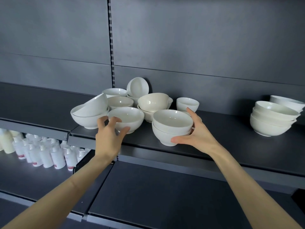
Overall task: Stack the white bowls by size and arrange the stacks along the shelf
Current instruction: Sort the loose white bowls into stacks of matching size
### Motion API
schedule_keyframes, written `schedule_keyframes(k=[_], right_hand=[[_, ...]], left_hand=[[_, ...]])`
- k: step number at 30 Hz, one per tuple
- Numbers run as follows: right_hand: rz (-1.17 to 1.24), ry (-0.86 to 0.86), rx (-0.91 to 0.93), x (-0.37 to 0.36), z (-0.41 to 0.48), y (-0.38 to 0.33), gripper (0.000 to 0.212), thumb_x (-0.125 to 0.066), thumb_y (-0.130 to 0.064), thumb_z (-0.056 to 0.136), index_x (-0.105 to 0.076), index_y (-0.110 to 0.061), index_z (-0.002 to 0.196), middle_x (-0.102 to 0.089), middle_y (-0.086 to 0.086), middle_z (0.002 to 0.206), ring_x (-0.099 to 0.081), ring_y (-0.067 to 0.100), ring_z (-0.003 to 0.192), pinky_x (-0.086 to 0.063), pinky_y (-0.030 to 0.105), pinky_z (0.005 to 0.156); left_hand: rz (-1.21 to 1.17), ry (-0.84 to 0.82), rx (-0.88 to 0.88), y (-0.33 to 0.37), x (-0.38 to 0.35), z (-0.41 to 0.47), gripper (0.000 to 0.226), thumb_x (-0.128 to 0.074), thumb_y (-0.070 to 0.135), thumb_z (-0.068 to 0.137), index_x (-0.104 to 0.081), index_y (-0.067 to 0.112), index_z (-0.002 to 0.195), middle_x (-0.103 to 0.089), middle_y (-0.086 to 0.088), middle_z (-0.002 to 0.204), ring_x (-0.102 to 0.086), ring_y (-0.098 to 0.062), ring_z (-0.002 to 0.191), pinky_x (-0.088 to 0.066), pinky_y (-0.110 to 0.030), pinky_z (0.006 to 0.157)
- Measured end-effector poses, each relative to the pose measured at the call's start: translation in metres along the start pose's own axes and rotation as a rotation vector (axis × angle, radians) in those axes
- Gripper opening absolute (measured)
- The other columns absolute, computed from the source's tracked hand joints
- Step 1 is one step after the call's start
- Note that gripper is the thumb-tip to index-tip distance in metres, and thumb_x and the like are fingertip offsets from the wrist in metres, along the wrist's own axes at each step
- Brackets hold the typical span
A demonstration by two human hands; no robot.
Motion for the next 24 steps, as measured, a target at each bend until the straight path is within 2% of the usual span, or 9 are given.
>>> schedule_keyframes(k=[2, 5, 9, 11, 14, 17, 19, 21, 24], right_hand=[[-0.001, 0.002, 0.000, 0.000, -0.001, -0.001, 0.116, -0.087, -0.012, 0.065, -0.014, -0.029, 0.152, -0.031, -0.042, 0.104, -0.042, -0.001, 0.107, -0.032, 0.018, 0.093], [0.006, 0.002, -0.003, 0.001, -0.002, -0.001, 0.115, -0.087, -0.012, 0.065, -0.014, -0.029, 0.152, -0.032, -0.042, 0.103, -0.044, -0.006, 0.103, -0.032, 0.017, 0.092], [0.025, -0.007, 0.002, 0.000, -0.001, -0.003, 0.112, -0.086, -0.010, 0.066, -0.016, -0.032, 0.150, -0.035, -0.042, 0.101, -0.043, -0.022, 0.090, -0.034, 0.010, 0.084], [0.034, -0.009, 0.005, 0.000, -0.001, -0.003, 0.112, -0.086, -0.009, 0.066, -0.016, -0.032, 0.150, -0.035, -0.041, 0.101, -0.043, -0.024, 0.088, -0.039, 0.005, 0.075], [0.040, -0.014, 0.008, -0.001, -0.001, -0.003, 0.112, -0.085, -0.007, 0.067, -0.016, -0.032, 0.150, -0.035, -0.041, 0.100, -0.043, -0.026, 0.085, -0.040, -0.002, 0.069], [0.049, -0.014, 0.017, -0.001, -0.001, -0.004, 0.112, -0.085, -0.007, 0.067, -0.015, -0.032, 0.151, -0.036, -0.040, 0.101, -0.043, -0.024, 0.087, -0.040, 0.002, 0.072], [0.054, -0.017, 0.021, -0.002, -0.001, -0.004, 0.111, -0.085, -0.008, 0.067, -0.015, -0.032, 0.151, -0.035, -0.040, 0.100, -0.044, -0.021, 0.090, -0.038, 0.008, 0.078], [0.050, -0.018, 0.025, -0.002, 0.000, -0.004, 0.111, -0.085, -0.009, 0.067, -0.015, -0.031, 0.151, -0.035, -0.040, 0.102, -0.048, -0.014, 0.098, -0.036, 0.012, 0.084], [0.047, -0.017, 0.027, -0.001, 0.001, -0.002, 0.110, -0.086, -0.011, 0.066, -0.017, -0.030, 0.150, -0.036, -0.040, 0.102, -0.047, -0.016, 0.095, -0.042, 0.009, 0.077]], left_hand=[[-0.026, 0.000, 0.014, -0.001, -0.001, 0.002, 0.028, -0.069, 0.028, 0.087, -0.060, 0.013, 0.109, -0.039, -0.008, 0.131, -0.053, -0.008, 0.069, -0.042, -0.033, 0.091], [-0.097, -0.013, 0.041, -0.007, -0.004, 0.004, 0.027, -0.072, 0.024, 0.084, -0.062, 0.011, 0.106, -0.040, -0.009, 0.129, -0.060, -0.026, 0.078, -0.047, -0.041, 0.095], [-0.162, -0.010, 0.013, -0.006, 0.001, 0.000, 0.024, -0.074, 0.019, 0.083, -0.063, 0.010, 0.102, -0.040, -0.008, 0.128, -0.062, -0.029, 0.083, -0.049, -0.044, 0.095], [-0.193, 0.010, -0.005, -0.002, 0.009, -0.003, 0.020, -0.073, 0.017, 0.083, -0.062, 0.012, 0.099, -0.040, -0.009, 0.129, -0.062, -0.024, 0.079, -0.049, -0.035, 0.091], [-0.253, 0.061, -0.055, 0.009, 0.028, -0.007, 0.017, -0.072, 0.015, 0.083, -0.060, 0.018, 0.095, -0.042, -0.007, 0.129, -0.060, 0.001, 0.079, -0.047, -0.017, 0.086], [-0.341, 0.110, -0.112, 0.024, 0.048, -0.010, 0.017, -0.073, 0.015, 0.082, -0.061, 0.019, 0.093, -0.046, -0.006, 0.128, -0.060, 0.010, 0.085, -0.044, -0.001, 0.082], [-0.393, 0.116, -0.179, 0.042, 0.057, -0.009, 0.019, -0.075, 0.014, 0.081, -0.062, 0.020, 0.093, -0.051, -0.002, 0.126, -0.062, -0.002, 0.094, -0.046, -0.006, 0.087], [-0.470, 0.048, -0.269, 0.068, 0.055, -0.005, 0.019, -0.076, 0.015, 0.079, -0.062, 0.022, 0.091, -0.055, 0.002, 0.123, -0.064, -0.017, 0.101, -0.049, -0.017, 0.092], [-0.554, -0.110, -0.306, 0.102, 0.033, 0.003, 0.021, -0.077, 0.023, 0.075, -0.061, 0.033, 0.085, -0.057, -0.002, 0.125, -0.068, -0.020, 0.097, -0.052, -0.028, 0.093]])
Point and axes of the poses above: each hand's wrist, its own z-axis towards the middle knuckle, its own x-axis out of the back of the hand, y = z × x, the point moved 10 cm from there along z, towards the middle knuckle
